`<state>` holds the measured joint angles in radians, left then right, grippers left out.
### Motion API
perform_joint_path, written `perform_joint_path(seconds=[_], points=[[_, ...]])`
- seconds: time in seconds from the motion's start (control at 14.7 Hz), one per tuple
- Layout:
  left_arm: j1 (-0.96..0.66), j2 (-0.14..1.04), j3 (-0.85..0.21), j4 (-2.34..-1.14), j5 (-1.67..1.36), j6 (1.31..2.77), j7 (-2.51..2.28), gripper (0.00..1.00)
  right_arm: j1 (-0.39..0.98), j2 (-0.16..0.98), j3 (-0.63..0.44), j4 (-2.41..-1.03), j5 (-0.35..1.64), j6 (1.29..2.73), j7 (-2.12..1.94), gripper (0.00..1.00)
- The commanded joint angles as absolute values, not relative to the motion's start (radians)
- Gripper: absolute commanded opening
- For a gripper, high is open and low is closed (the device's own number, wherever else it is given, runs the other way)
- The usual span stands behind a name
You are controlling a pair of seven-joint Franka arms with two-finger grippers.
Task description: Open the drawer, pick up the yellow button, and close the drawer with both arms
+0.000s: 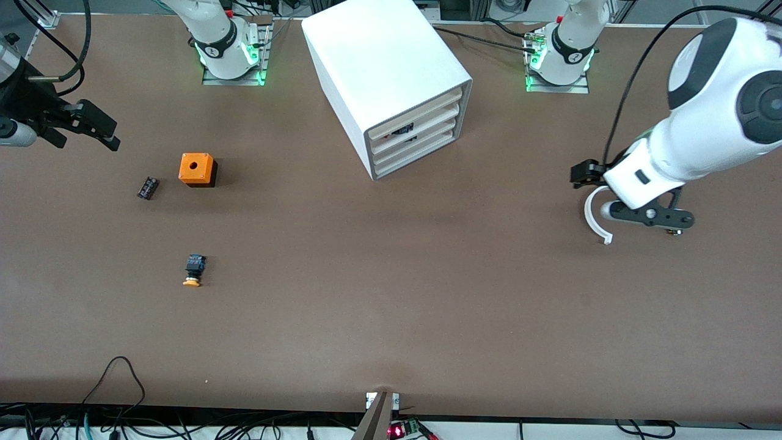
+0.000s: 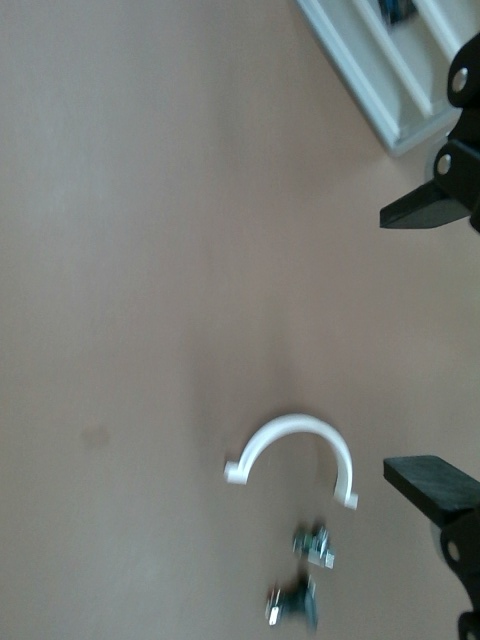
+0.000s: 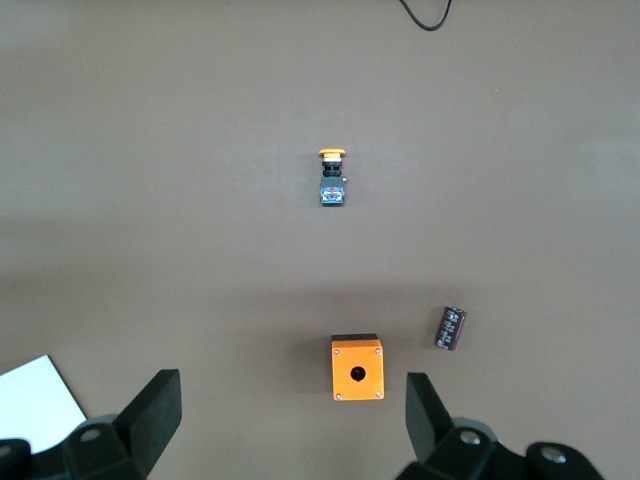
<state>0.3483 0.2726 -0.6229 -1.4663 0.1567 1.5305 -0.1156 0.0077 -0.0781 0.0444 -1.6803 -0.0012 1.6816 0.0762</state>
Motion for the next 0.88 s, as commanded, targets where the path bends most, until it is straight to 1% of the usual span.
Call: perform_joint_path(seconds=[0.0, 0.14, 0.2, 0.27, 0.34, 0.48, 0.68, 0.81], points=[[0.226, 0.151, -0.41, -1.537, 0.094, 1.538, 0.023, 1.0, 0.008, -0.078, 0.037, -1.663, 0.017, 1.66, 0.02, 0.99], [0.103, 0.062, -0.208, -1.647, 0.0, 1.615, 0.066, 1.0, 0.008, -0.077, 0.038, -1.66, 0.015, 1.66, 0.018, 0.99], [0.057, 0.017, -0.133, -1.714, -0.012, 1.681, 0.102, 1.0, 0.008, -0.074, 0.038, -1.658, 0.015, 1.661, 0.02, 0.99], [0.046, -0.009, -0.112, -1.751, -0.014, 1.737, 0.116, 1.0, 0.006, -0.072, 0.038, -1.654, 0.017, 1.661, 0.02, 0.99], [0.043, -0.033, -0.107, -1.772, -0.014, 1.764, 0.109, 1.0, 0.008, -0.072, 0.038, -1.655, 0.017, 1.66, 0.021, 0.99], [0.031, -0.048, -0.101, -1.778, -0.012, 1.77, 0.025, 1.0, 0.008, -0.072, 0.038, -1.654, 0.017, 1.661, 0.023, 0.99], [0.023, -0.057, -0.072, -1.778, -0.006, 1.743, 0.001, 1.0, 0.008, -0.072, 0.038, -1.652, 0.017, 1.661, 0.02, 0.99], [0.026, -0.055, -0.077, -1.747, 0.002, 1.672, 0.029, 1.0, 0.006, -0.072, 0.038, -1.649, 0.015, 1.661, 0.018, 0.99]])
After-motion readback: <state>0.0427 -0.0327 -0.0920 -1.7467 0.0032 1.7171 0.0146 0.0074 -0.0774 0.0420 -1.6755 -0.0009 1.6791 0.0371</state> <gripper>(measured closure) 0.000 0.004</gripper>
